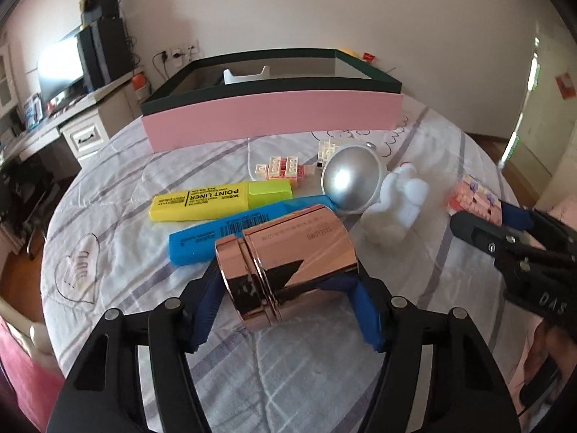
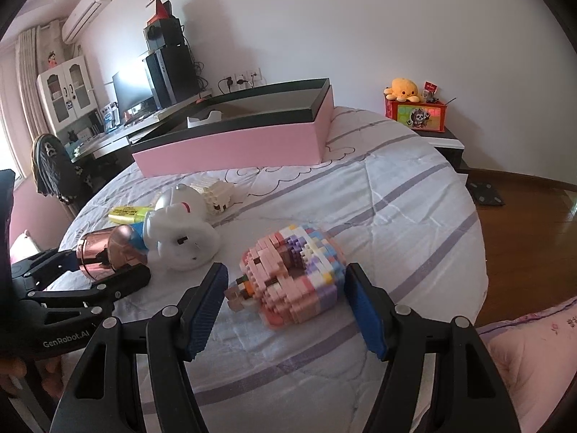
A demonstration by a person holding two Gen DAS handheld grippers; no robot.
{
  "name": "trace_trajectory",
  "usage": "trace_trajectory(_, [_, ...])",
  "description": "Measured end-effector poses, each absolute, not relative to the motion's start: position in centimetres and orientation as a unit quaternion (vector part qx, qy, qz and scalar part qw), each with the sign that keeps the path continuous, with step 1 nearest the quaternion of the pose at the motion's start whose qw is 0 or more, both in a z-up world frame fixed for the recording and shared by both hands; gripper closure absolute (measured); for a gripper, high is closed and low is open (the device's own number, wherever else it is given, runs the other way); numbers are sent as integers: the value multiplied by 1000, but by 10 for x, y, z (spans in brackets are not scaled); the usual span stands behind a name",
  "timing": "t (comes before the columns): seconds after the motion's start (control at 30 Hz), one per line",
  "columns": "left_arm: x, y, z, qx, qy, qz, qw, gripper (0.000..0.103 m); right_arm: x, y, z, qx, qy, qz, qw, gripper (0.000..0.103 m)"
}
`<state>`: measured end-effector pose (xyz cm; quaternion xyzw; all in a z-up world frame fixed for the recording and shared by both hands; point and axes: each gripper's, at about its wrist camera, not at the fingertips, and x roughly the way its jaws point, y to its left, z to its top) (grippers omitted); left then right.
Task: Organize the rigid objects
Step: 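Grasp the rose-gold cylinder with the left tool while the right tool grasps the pink block figure, then lift the rose-gold cylinder with the left tool while the right tool lifts the block figure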
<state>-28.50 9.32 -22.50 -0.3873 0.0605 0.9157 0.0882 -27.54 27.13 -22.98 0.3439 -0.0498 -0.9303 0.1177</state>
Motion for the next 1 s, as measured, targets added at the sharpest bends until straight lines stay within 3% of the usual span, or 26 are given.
trace_trajectory(0.27, [-271, 62, -221, -392, 78, 910, 107, 37, -271, 266, -228, 349, -44, -930, 107, 35])
trace_trajectory(0.5, [-272, 41, -220, -393, 50, 914, 88, 16, -272, 262, -230, 350, -42, -931, 93, 35])
trace_trajectory(0.67, [-279, 46, -225, -396, 40, 913, 85, 13, -273, 257, -232, 353, -25, -932, 80, 35])
trace_trajectory(0.73, [-280, 48, -229, -391, 54, 915, 83, 15, -273, 256, -232, 353, -17, -933, 76, 35])
trace_trajectory(0.83, [-278, 46, -227, -374, 56, 921, 91, 47, -273, 255, -232, 353, -12, -932, 75, 35])
trace_trajectory(1.0, [-277, 46, -225, -366, 68, 924, 91, 49, -273, 257, -231, 351, -9, -933, 78, 36])
